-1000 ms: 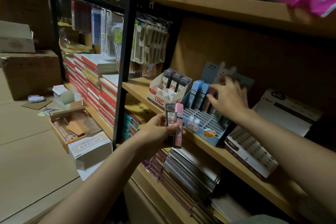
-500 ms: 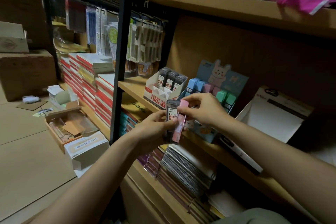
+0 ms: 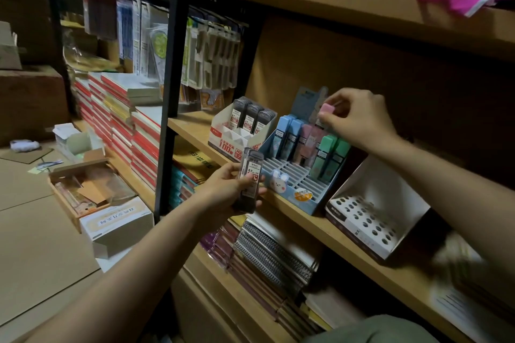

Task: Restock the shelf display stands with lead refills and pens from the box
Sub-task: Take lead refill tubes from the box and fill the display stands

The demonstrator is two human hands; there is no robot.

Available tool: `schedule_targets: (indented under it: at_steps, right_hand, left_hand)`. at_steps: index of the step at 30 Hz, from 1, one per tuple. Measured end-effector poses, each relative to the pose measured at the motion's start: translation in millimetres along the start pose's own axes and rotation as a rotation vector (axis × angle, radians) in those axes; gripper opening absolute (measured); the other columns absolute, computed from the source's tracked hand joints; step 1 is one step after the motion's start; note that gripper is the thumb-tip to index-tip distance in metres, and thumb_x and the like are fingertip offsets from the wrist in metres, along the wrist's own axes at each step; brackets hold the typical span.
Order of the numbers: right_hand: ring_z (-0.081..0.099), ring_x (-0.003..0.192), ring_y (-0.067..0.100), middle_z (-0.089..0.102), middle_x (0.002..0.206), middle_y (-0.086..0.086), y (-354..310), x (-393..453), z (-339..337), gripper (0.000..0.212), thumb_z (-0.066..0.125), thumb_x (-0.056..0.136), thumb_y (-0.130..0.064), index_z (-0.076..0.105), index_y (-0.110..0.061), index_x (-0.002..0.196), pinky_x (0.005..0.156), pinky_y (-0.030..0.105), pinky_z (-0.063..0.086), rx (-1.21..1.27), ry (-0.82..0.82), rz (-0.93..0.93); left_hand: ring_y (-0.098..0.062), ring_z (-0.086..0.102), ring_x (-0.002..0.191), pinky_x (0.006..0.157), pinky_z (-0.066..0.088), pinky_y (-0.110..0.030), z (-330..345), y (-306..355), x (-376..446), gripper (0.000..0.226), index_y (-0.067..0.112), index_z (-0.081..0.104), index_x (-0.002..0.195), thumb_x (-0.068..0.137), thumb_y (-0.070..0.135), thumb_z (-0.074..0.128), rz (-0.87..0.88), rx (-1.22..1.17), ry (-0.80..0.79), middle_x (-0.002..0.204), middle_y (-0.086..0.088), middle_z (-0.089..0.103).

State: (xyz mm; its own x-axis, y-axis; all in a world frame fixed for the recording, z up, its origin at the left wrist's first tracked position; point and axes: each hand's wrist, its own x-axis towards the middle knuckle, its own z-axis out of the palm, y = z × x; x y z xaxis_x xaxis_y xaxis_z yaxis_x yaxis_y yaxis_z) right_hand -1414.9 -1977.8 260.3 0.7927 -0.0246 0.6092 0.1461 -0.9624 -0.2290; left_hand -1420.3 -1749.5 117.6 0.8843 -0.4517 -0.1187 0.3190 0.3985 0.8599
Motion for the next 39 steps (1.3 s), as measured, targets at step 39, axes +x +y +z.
schedule_targets:
  at_steps: [39]
  right_hand:
    - [0.059,0.084,0.006,0.059,0.104,-0.005,-27.2,-11.1,34.8,0.025,0.064,0.092,-0.035,0.064,-0.021,0.112,0.066,0.010,0.044,0.056,-0.200,-0.055]
  left_hand:
    - [-0.023,0.066,0.098,0.067,0.058,-0.036,-0.3,6.5,-3.6,0.029,0.015,0.055,0.121,0.092,0.011,0.058,0.093,0.096,-0.046,0.105,-0.005,0.068]
